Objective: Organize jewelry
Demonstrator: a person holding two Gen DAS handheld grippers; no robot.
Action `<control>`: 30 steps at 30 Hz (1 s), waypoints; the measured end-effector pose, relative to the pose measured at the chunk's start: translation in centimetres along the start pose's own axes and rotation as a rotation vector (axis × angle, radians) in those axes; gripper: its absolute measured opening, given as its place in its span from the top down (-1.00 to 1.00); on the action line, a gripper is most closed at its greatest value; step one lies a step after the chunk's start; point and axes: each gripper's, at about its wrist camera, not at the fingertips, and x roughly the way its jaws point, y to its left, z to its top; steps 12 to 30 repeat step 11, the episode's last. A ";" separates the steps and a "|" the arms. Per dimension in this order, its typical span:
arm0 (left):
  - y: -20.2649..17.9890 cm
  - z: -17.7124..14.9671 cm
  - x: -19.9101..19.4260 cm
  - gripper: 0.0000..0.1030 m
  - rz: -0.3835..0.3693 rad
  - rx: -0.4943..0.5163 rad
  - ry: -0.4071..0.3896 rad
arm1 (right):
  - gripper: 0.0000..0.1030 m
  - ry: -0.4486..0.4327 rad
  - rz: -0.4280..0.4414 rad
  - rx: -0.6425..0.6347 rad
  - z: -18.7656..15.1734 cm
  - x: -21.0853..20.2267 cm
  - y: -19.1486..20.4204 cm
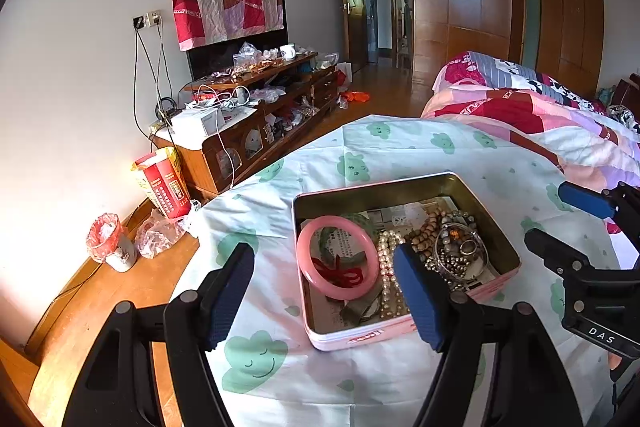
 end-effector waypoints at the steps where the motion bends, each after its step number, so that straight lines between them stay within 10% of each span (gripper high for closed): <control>1: 0.0 0.0 0.1 -0.41 0.001 -0.001 0.000 | -0.24 0.000 0.001 0.001 0.0 0.0 0.0; 30: 0.4 -0.3 0.2 -0.41 0.011 -0.012 -0.007 | -0.24 0.015 0.001 0.001 -0.5 0.4 0.0</control>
